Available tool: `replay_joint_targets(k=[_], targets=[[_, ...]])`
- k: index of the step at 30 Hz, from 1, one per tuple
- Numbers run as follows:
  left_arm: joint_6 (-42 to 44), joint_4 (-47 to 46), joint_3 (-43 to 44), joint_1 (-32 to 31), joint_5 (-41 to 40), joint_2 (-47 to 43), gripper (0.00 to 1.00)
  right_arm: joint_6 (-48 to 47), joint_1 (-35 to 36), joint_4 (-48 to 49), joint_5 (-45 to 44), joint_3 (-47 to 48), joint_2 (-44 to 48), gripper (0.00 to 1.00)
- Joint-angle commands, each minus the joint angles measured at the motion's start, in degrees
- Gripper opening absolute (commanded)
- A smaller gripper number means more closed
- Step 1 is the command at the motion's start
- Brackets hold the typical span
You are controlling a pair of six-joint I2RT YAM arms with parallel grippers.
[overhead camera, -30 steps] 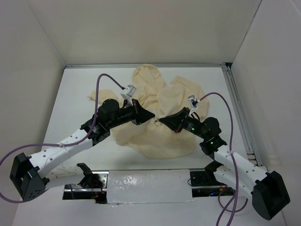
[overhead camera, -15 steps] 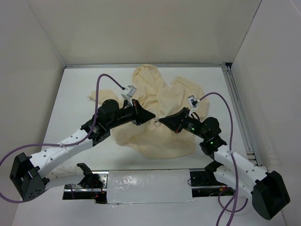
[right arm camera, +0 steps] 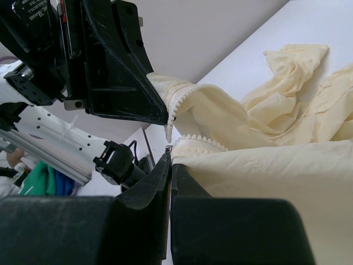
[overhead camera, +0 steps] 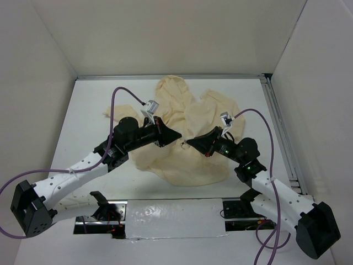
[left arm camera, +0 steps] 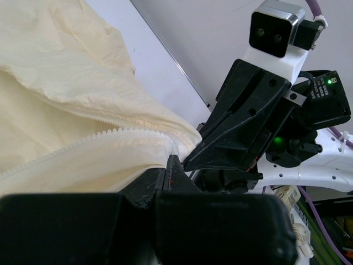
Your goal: Zip up the jacket
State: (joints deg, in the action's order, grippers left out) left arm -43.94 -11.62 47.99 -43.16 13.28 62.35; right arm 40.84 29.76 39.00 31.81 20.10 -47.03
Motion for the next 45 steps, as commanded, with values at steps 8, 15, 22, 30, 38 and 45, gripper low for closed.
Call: replay_joint_targets(k=[8,15,22,30,38,45], targets=[[-0.7,-3.85,-0.7,0.18,2.01,-1.26,0.0,1.79,0.56,5.2,1.14,0.38,-1.14,0.0],[-1.05,-4.03,-0.79,0.18,1.67,-1.0,0.0,0.91,0.74,3.36,0.53,0.82,-0.17,0.0],[-0.62,-4.38,-1.23,0.18,0.52,-2.23,0.0,0.2,0.74,-0.42,0.27,0.38,0.71,0.0],[-1.06,-4.38,-1.14,0.18,1.49,-1.18,0.0,0.73,0.74,0.81,-0.09,-0.23,1.76,0.0],[-1.94,-6.48,-1.93,0.18,2.98,-0.73,0.0,2.49,0.92,3.27,0.09,0.03,-0.35,0.0],[-2.2,-6.4,-2.02,0.0,2.63,-0.65,0.0,3.55,1.44,4.42,0.44,0.03,-0.79,0.0]])
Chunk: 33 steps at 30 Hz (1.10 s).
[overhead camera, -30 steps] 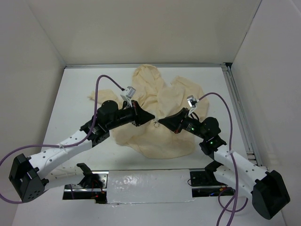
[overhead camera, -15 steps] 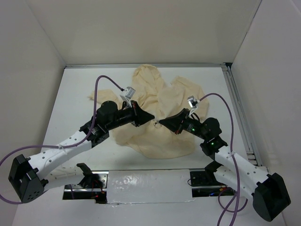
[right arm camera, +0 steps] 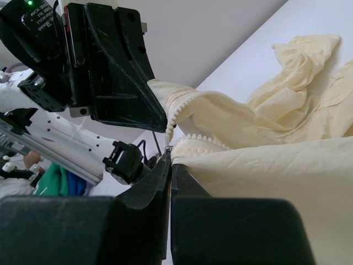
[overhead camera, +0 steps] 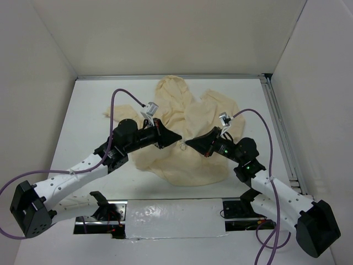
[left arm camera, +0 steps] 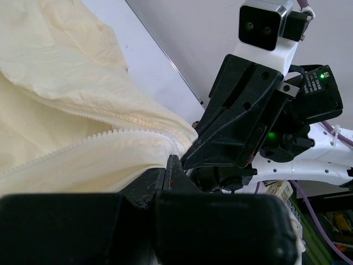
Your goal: Zip up the jacket
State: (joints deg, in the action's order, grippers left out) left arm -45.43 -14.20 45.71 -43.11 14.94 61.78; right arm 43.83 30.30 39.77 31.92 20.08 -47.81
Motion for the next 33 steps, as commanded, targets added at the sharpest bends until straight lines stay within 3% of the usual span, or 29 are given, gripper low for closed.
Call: replay_joint_targets(k=[1,9,33], targets=[[-0.63,-3.56,0.25,-0.04,0.62,-0.17,0.0,0.2,0.81,3.04,0.42,0.14,0.17,0.0],[-0.45,-3.38,-0.98,-0.04,-2.9,-2.98,0.0,-1.73,1.07,-2.24,-0.19,-0.04,2.46,0.0],[-0.01,-4.26,-0.36,-0.48,-1.14,-0.78,0.0,0.2,1.25,4.0,-0.46,0.05,0.44,0.0]])
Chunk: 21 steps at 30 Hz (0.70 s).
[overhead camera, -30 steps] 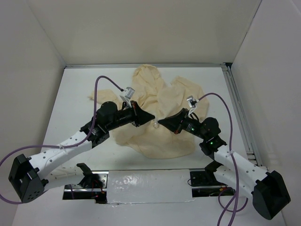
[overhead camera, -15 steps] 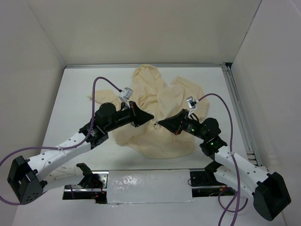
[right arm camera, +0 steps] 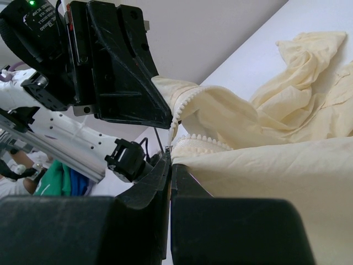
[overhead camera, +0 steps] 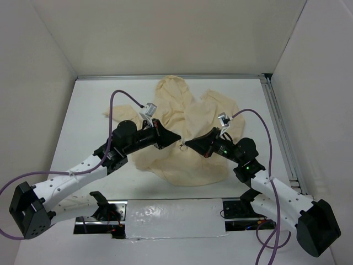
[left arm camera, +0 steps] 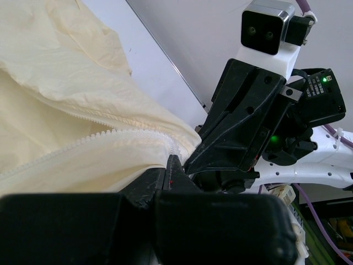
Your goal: Zip up the jacket
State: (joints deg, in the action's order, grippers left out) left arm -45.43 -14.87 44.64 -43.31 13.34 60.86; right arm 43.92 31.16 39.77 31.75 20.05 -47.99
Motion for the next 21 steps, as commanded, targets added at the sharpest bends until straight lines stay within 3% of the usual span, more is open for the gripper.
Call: replay_joint_targets(k=[1,21], targets=[[-0.01,-3.58,0.71,-0.28,0.46,0.14,0.0,0.11,0.4,3.74,-0.54,0.07,0.79,0.0],[1.75,-3.93,0.01,-0.64,1.07,-1.18,0.0,0.11,0.04,1.19,-0.99,0.25,1.06,0.0]])
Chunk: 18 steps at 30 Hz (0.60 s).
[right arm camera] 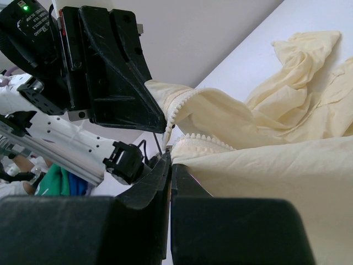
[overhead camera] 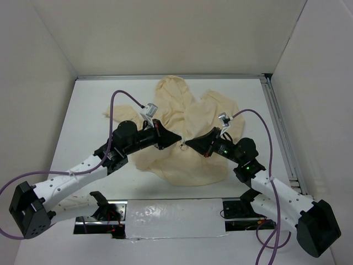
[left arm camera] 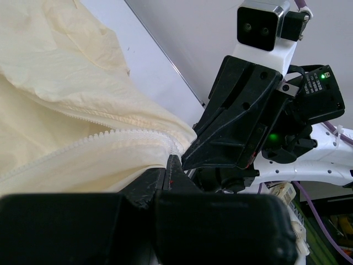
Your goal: Zip up the jacket
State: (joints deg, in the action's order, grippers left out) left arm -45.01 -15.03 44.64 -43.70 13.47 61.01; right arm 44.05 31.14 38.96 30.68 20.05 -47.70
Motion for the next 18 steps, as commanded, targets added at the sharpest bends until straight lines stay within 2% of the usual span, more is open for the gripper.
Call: replay_joint_targets(k=[1,18], targets=[[1.33,-3.61,0.01,-0.24,0.85,-1.34,0.0,-0.11,0.07,1.82,0.35,0.34,0.68,0.0],[2.12,-2.81,0.27,-0.24,-0.73,-1.42,0.0,-0.72,-0.02,-0.64,0.88,0.25,2.35,0.0]])
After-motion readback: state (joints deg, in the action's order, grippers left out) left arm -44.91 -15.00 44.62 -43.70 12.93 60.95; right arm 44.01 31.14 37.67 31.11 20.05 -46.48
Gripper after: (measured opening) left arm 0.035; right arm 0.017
